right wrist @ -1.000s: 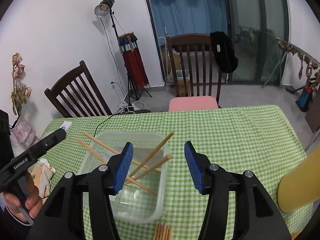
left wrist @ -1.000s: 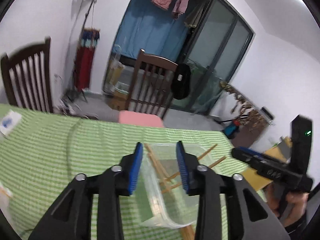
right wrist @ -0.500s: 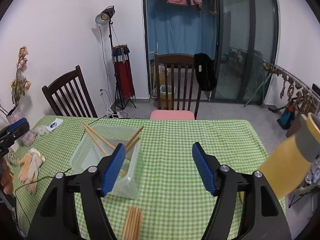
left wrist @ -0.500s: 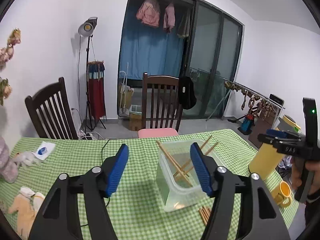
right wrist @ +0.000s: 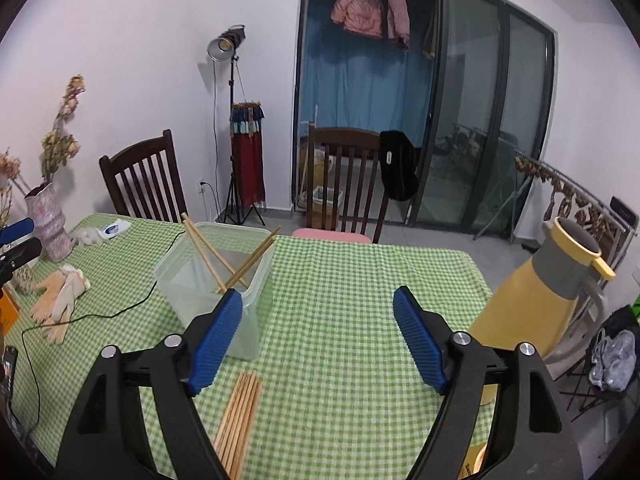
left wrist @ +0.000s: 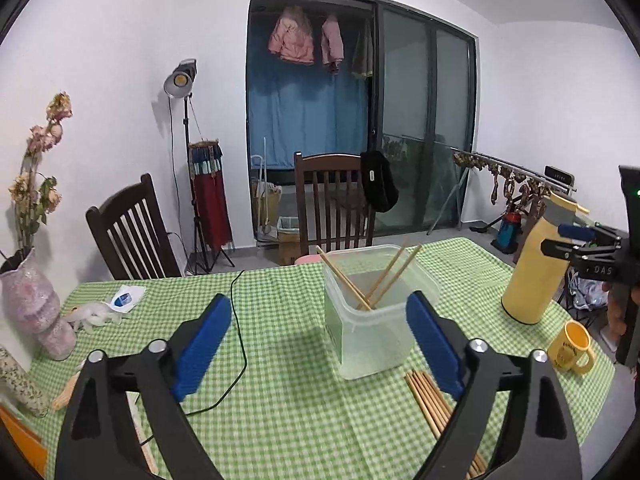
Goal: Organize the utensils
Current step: 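Withdraw both open tools from the container back toward the chopstick row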
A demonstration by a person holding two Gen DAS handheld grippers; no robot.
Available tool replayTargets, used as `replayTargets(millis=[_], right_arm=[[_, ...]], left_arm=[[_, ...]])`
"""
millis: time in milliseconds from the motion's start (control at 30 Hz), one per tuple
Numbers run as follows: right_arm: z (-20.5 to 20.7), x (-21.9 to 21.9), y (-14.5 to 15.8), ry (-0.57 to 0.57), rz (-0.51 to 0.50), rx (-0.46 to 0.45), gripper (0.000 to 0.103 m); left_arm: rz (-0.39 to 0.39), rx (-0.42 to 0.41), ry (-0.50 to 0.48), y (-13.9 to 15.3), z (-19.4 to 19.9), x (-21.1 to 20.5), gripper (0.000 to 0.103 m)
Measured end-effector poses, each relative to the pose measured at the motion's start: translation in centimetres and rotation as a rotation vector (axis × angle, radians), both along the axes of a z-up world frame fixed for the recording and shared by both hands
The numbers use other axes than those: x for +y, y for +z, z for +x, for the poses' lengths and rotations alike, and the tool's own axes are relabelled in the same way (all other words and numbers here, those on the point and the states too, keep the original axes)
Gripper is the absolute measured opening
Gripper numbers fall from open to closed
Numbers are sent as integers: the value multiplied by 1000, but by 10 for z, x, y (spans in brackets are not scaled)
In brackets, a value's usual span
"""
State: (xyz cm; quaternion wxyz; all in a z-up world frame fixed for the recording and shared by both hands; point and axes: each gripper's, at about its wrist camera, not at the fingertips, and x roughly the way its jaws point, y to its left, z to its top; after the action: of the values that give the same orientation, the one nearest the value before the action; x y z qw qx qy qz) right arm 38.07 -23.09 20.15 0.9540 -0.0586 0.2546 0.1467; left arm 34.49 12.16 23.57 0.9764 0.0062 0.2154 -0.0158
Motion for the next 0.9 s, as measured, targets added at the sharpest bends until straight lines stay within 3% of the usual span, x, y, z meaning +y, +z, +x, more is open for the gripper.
replayTargets(millis=[333,733,900], right_arm=[[-63,-4,-16,23,-37,-104,85],[-134,3,-48,53,-49,-188,88],[-163,13,-74,42,-119,-237,88]], left_arm=[[63,-49,-26,-32,-62,-36,94],[36,-113,-7,-59,-121,-58,95],[19,-115,6,-82,-145,-70,95]])
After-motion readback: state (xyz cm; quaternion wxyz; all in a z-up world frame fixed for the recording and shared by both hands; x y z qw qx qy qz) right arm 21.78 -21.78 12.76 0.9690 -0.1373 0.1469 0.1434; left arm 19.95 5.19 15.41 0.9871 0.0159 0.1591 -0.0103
